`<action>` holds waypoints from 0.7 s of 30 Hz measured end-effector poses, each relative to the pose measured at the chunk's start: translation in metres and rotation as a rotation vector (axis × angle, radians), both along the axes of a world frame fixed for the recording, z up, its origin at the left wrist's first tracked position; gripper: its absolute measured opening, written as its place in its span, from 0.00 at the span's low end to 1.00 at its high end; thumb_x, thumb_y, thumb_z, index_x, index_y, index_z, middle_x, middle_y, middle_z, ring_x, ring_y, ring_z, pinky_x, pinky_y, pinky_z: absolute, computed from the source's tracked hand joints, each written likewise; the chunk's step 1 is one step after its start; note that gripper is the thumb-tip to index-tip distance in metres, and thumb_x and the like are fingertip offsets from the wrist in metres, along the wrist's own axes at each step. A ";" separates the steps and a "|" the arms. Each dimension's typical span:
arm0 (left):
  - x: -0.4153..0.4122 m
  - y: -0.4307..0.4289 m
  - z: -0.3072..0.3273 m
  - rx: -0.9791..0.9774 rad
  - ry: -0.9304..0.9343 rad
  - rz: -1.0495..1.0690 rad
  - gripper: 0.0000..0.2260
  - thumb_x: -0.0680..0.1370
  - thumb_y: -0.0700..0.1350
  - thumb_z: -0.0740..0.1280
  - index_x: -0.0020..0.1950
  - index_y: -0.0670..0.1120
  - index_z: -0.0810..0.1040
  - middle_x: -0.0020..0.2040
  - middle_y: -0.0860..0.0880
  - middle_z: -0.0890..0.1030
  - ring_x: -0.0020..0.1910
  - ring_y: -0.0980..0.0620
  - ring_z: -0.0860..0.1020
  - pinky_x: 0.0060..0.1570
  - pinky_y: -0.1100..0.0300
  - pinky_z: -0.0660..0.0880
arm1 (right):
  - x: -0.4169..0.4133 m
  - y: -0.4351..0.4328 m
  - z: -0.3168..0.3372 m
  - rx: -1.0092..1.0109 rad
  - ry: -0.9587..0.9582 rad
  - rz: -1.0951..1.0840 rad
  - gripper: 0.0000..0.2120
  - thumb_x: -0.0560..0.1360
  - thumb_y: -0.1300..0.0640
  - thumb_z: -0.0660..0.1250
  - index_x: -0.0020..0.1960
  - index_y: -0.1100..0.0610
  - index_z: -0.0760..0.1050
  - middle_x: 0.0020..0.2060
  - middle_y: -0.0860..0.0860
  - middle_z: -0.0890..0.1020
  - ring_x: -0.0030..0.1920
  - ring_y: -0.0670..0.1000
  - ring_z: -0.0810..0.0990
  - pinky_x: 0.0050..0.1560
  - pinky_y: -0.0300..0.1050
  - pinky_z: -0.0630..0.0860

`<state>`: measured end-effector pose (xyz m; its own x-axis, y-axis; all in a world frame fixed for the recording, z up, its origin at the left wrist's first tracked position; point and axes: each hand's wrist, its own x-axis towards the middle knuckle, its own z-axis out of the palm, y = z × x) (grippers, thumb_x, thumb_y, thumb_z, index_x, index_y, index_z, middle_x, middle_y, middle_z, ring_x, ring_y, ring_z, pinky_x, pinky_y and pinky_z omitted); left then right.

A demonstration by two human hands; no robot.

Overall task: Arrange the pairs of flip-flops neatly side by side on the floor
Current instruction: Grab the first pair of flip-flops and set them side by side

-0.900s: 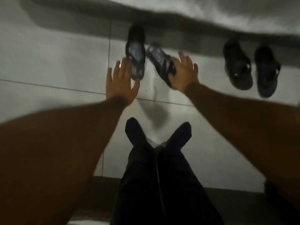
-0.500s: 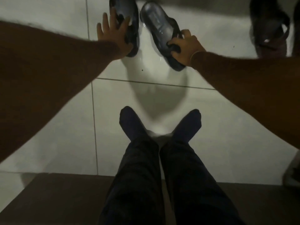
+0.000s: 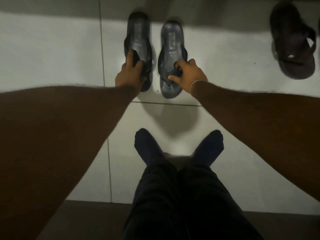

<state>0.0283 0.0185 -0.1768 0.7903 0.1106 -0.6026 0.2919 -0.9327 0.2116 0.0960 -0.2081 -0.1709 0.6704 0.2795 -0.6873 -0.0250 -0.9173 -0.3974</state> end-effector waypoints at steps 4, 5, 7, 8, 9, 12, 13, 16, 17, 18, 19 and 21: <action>-0.015 0.001 -0.003 -0.004 -0.037 -0.021 0.23 0.81 0.44 0.74 0.74 0.53 0.72 0.89 0.47 0.52 0.72 0.35 0.73 0.64 0.37 0.80 | -0.013 0.008 -0.007 -0.003 -0.038 0.068 0.26 0.79 0.39 0.70 0.71 0.50 0.72 0.66 0.59 0.73 0.57 0.65 0.82 0.57 0.51 0.78; -0.017 0.001 -0.003 0.002 -0.035 -0.025 0.24 0.81 0.43 0.74 0.75 0.52 0.72 0.89 0.46 0.53 0.72 0.35 0.72 0.64 0.37 0.80 | -0.016 0.008 -0.008 -0.008 -0.051 0.089 0.25 0.80 0.39 0.69 0.72 0.50 0.71 0.66 0.59 0.73 0.57 0.65 0.82 0.56 0.51 0.78; -0.024 0.000 -0.004 0.007 -0.021 -0.037 0.25 0.81 0.42 0.73 0.76 0.52 0.71 0.89 0.46 0.53 0.74 0.35 0.71 0.64 0.37 0.80 | -0.022 0.009 -0.010 -0.021 -0.069 0.118 0.25 0.80 0.38 0.67 0.72 0.50 0.70 0.66 0.59 0.73 0.59 0.64 0.81 0.56 0.53 0.78; -0.027 0.001 -0.004 0.007 -0.015 -0.041 0.26 0.81 0.42 0.73 0.77 0.52 0.71 0.89 0.46 0.53 0.76 0.35 0.70 0.65 0.37 0.80 | -0.025 0.010 -0.010 -0.029 -0.072 0.128 0.25 0.80 0.37 0.67 0.72 0.49 0.70 0.66 0.59 0.73 0.60 0.63 0.81 0.58 0.54 0.79; -0.030 0.001 -0.005 0.008 -0.011 -0.044 0.26 0.81 0.42 0.73 0.78 0.52 0.70 0.89 0.46 0.53 0.76 0.35 0.70 0.65 0.37 0.80 | -0.027 0.010 -0.010 -0.036 -0.071 0.135 0.25 0.81 0.37 0.66 0.72 0.49 0.69 0.66 0.58 0.74 0.61 0.63 0.80 0.59 0.55 0.80; -0.036 0.003 -0.004 0.011 0.000 -0.047 0.27 0.81 0.41 0.73 0.79 0.52 0.69 0.89 0.46 0.52 0.77 0.35 0.70 0.66 0.38 0.80 | -0.034 0.012 -0.012 -0.054 -0.073 0.142 0.27 0.81 0.36 0.65 0.73 0.49 0.68 0.67 0.58 0.74 0.64 0.62 0.79 0.62 0.58 0.80; -0.037 0.003 -0.004 0.014 0.003 -0.048 0.27 0.82 0.41 0.73 0.79 0.51 0.69 0.89 0.46 0.53 0.76 0.35 0.70 0.66 0.37 0.80 | -0.036 0.013 -0.012 -0.060 -0.076 0.144 0.27 0.81 0.36 0.65 0.74 0.49 0.67 0.68 0.58 0.74 0.65 0.62 0.79 0.63 0.59 0.80; -0.040 0.002 -0.004 0.014 0.009 -0.049 0.28 0.83 0.41 0.72 0.81 0.51 0.68 0.89 0.45 0.53 0.75 0.35 0.72 0.68 0.37 0.79 | -0.039 0.014 -0.014 -0.069 -0.086 0.153 0.27 0.81 0.36 0.65 0.74 0.49 0.67 0.68 0.59 0.73 0.65 0.62 0.78 0.63 0.59 0.80; -0.041 0.002 -0.003 0.012 0.008 -0.045 0.28 0.83 0.41 0.72 0.82 0.51 0.67 0.89 0.45 0.53 0.75 0.35 0.72 0.68 0.37 0.79 | -0.039 0.014 -0.015 -0.070 -0.094 0.156 0.27 0.81 0.36 0.64 0.74 0.49 0.67 0.68 0.59 0.73 0.65 0.62 0.78 0.62 0.59 0.80; -0.041 0.002 -0.004 0.010 0.006 -0.039 0.28 0.83 0.41 0.71 0.82 0.51 0.67 0.89 0.45 0.53 0.75 0.35 0.72 0.68 0.37 0.79 | -0.040 0.014 -0.016 -0.070 -0.100 0.156 0.27 0.81 0.36 0.64 0.74 0.49 0.67 0.68 0.59 0.73 0.65 0.63 0.78 0.62 0.59 0.80; -0.042 0.002 -0.003 0.007 0.002 -0.034 0.28 0.83 0.41 0.71 0.82 0.51 0.67 0.89 0.45 0.53 0.75 0.35 0.72 0.67 0.37 0.79 | -0.040 0.014 -0.017 -0.070 -0.104 0.155 0.27 0.81 0.36 0.64 0.74 0.49 0.67 0.68 0.59 0.73 0.65 0.63 0.78 0.62 0.59 0.81; -0.042 0.001 -0.003 0.003 -0.002 -0.022 0.28 0.83 0.41 0.71 0.82 0.51 0.67 0.89 0.46 0.54 0.75 0.35 0.72 0.68 0.37 0.80 | -0.039 0.013 -0.019 -0.074 -0.108 0.160 0.27 0.81 0.35 0.64 0.74 0.49 0.66 0.68 0.58 0.73 0.65 0.62 0.78 0.61 0.59 0.81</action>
<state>-0.0136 0.0200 -0.1798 0.7939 0.0951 -0.6006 0.2713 -0.9393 0.2099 0.0566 -0.1948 -0.1899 0.6924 0.3400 -0.6364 0.1623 -0.9328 -0.3217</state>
